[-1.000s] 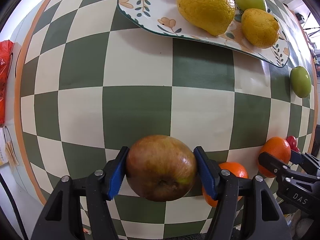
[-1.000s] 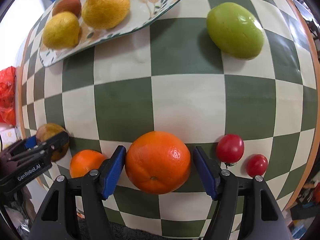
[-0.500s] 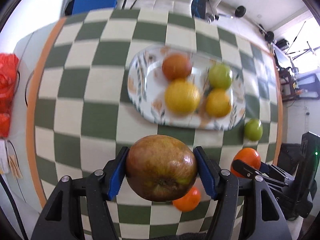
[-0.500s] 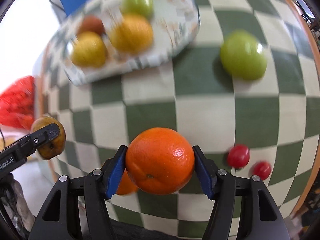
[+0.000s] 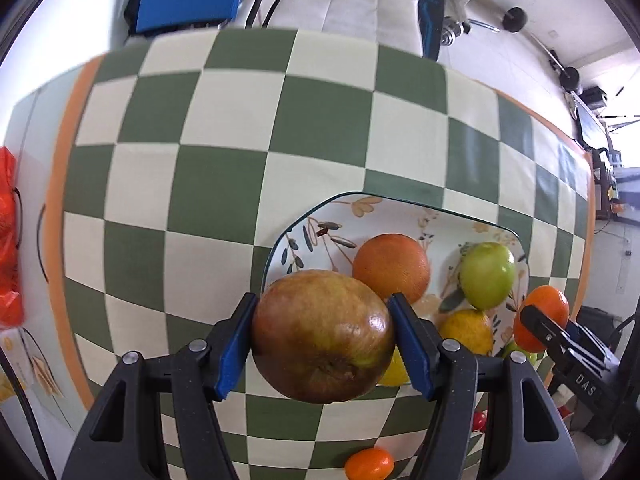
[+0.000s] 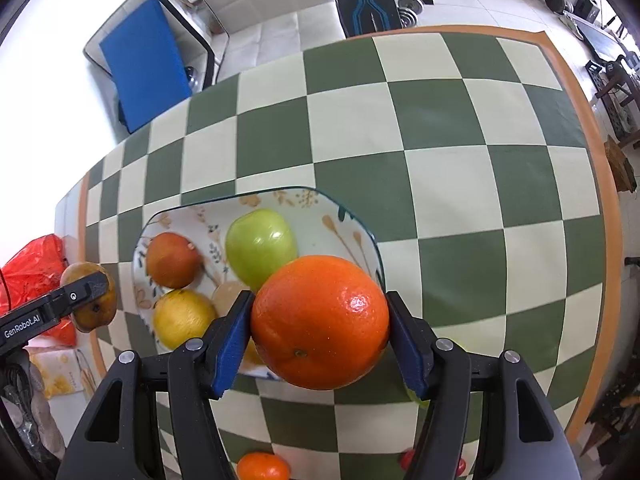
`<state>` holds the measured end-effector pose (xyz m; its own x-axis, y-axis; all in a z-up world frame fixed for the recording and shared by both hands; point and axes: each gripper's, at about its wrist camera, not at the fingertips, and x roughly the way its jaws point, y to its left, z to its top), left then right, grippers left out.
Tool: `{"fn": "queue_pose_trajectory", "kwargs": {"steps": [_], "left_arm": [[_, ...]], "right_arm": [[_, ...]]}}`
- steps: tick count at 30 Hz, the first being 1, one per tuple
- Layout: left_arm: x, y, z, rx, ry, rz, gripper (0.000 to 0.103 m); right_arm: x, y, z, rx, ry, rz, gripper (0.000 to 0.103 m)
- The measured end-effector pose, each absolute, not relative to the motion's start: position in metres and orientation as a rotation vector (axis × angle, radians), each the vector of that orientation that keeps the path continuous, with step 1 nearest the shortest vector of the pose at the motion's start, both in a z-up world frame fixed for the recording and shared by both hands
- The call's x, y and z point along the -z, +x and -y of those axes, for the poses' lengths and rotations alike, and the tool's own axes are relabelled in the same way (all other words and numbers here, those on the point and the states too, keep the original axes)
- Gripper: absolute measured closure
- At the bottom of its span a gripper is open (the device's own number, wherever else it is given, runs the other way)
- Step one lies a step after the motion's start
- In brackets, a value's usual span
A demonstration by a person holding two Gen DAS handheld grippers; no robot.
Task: Organize fruits
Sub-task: 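Carry the apple and orange onto the plate and open both tools, then lift both open tools away from the plate and hover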
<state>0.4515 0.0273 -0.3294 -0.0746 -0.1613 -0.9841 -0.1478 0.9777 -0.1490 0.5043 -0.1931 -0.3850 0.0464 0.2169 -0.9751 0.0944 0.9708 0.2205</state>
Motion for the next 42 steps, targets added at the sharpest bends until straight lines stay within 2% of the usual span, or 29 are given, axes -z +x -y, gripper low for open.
{"fn": "queue_pose_trajectory", "kwargs": {"steps": [9, 10, 11, 13, 16, 22, 30, 42], "left_arm": [[0.346, 0.455, -0.033, -0.004, -0.260, -1.708, 0.038], [0.345, 0.455, -0.033, -0.007, -0.257, -1.699, 0.036], [0.343, 0.455, -0.034, -0.011, -0.254, -1.691, 0.025], [0.339, 0.455, -0.036, -0.022, -0.253, -1.683, 0.011], [0.334, 0.453, -0.038, -0.033, -0.246, -1.664, 0.010], [0.322, 0.436, -0.029, -0.069, -0.141, -1.592, 0.010], [0.304, 0.393, -0.006, -0.071, -0.026, -1.488, 0.010], [0.249, 0.330, 0.001, -0.047, -0.023, -1.342, 0.010]], "right_arm": [[0.425, 0.520, 0.184, -0.081, 0.244, -1.611, 0.035], [0.426, 0.520, 0.185, -0.081, 0.257, -1.614, 0.033], [0.426, 0.520, 0.186, -0.082, 0.266, -1.613, 0.030], [0.423, 0.522, 0.186, -0.079, 0.255, -1.607, 0.017], [0.416, 0.521, 0.185, -0.077, 0.248, -1.595, 0.009], [0.396, 0.511, 0.174, -0.073, 0.172, -1.546, 0.007], [0.377, 0.474, 0.166, -0.040, 0.070, -1.471, 0.006], [0.331, 0.410, 0.171, -0.037, 0.051, -1.350, 0.006]]}}
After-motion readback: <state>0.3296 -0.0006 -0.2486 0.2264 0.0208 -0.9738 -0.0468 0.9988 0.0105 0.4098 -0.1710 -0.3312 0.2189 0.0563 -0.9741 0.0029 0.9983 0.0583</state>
